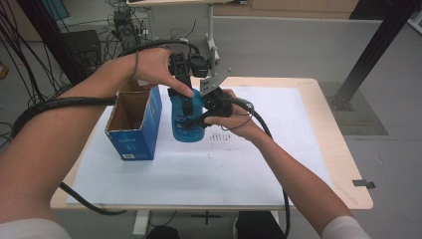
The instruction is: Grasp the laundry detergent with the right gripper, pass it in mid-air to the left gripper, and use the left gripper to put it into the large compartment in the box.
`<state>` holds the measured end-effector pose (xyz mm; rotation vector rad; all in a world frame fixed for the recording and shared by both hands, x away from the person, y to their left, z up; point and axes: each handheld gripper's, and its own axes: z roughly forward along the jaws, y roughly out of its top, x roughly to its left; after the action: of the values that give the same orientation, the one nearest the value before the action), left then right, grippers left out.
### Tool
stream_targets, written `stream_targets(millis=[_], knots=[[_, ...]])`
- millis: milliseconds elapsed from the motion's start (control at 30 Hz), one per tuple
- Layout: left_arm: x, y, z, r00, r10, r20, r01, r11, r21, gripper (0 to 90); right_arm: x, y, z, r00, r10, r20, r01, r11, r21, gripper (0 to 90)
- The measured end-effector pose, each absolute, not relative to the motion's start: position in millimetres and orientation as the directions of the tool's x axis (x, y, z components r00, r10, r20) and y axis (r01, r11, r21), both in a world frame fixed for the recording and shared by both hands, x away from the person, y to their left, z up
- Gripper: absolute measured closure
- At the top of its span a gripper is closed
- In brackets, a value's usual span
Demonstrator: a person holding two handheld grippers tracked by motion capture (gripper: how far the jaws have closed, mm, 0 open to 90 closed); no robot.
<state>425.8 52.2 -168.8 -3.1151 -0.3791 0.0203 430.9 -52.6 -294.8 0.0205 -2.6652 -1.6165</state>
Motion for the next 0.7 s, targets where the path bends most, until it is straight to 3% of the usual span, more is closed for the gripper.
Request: stream_targets(millis=[700], knots=[[424.1,48.8,-170.1,0.972,0.234,-0.017,0.234,-0.972,-0.004,5.5,428.3,-55.6,-293.6,-0.999,-0.013,0.048,0.037,0.461,0.887,44.2]])
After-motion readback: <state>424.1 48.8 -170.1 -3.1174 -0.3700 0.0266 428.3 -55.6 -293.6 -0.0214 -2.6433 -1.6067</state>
